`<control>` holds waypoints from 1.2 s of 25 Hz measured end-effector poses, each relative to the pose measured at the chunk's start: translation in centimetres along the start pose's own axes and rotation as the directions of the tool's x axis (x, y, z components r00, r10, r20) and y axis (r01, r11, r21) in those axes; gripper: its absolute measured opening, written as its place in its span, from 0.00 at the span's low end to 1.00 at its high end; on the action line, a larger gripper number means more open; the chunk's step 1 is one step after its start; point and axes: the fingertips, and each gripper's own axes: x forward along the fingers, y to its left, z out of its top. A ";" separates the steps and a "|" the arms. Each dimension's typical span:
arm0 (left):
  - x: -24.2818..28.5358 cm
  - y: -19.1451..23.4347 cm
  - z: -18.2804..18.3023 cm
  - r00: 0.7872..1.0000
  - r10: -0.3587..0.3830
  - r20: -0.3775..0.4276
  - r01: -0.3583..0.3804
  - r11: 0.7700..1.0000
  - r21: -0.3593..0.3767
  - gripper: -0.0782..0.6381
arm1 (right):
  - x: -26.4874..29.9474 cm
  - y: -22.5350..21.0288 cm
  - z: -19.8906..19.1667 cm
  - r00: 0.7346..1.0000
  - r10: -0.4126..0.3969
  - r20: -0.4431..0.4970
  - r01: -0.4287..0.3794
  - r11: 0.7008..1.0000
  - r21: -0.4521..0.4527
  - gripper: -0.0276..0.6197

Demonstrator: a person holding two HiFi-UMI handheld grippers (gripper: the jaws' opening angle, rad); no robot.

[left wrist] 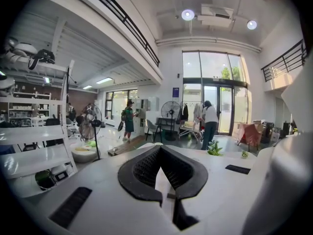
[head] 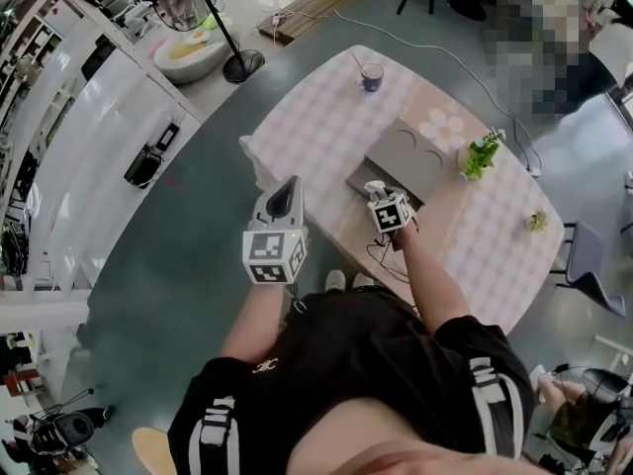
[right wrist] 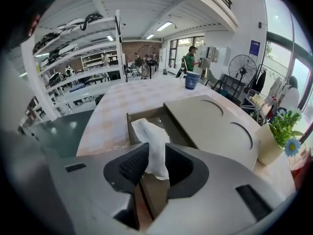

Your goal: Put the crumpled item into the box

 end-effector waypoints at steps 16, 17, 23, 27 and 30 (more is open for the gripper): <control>1.2 -3.8 1.9 0.995 -0.082 0.057 0.080 0.997 0.023 0.10 | -16.1 -5.3 12.3 0.828 -0.150 0.541 0.044 0.978 0.203 0.23; 1.2 -4.1 2.0 0.994 -0.087 0.061 0.085 0.996 0.024 0.10 | -17.9 -5.6 13.1 0.799 -0.169 0.578 0.056 0.977 0.208 0.22; 1.5 -5.7 3.4 0.988 -0.133 0.085 0.130 0.991 0.035 0.10 | -29.1 -8.2 16.3 0.610 -0.338 0.717 0.154 0.938 0.312 0.22; 1.9 -7.2 3.5 0.982 -0.162 0.092 0.160 0.987 0.036 0.10 | -34.5 -9.1 16.1 0.503 -0.415 0.758 0.193 0.909 0.370 0.08; 2.1 -8.2 3.8 0.977 -0.180 0.112 0.177 0.983 0.038 0.10 | -36.8 -9.4 15.0 0.460 -0.456 0.762 0.238 0.890 0.389 0.05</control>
